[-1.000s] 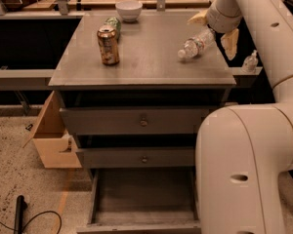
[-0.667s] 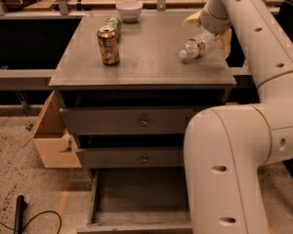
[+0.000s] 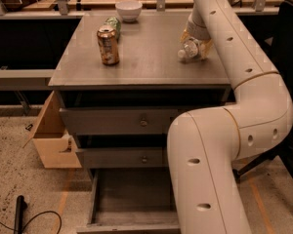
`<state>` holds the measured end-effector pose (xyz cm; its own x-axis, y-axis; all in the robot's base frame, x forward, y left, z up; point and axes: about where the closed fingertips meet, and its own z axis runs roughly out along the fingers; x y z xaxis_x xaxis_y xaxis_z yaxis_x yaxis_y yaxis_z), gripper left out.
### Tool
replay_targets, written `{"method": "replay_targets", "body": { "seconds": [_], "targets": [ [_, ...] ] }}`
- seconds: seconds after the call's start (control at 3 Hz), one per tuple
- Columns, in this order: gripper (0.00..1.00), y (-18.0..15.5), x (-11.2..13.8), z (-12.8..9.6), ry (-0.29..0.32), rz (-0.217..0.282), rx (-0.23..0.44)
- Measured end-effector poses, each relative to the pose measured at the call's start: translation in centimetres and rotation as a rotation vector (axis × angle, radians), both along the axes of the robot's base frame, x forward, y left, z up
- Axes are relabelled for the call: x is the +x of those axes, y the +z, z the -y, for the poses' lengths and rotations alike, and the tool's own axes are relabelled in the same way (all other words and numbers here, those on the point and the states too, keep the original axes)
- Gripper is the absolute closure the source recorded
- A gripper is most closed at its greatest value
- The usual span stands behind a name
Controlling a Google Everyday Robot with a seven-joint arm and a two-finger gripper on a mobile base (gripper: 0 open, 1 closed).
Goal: Place water bottle into bottom drawer
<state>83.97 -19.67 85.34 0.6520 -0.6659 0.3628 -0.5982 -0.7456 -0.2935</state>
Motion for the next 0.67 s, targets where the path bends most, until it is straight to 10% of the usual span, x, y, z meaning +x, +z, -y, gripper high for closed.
{"method": "replay_targets", "body": {
  "seconds": [0.67],
  "targets": [
    [0.88, -0.53, -0.21, -0.47, 0.016, -0.023, -0.014]
  ]
}}
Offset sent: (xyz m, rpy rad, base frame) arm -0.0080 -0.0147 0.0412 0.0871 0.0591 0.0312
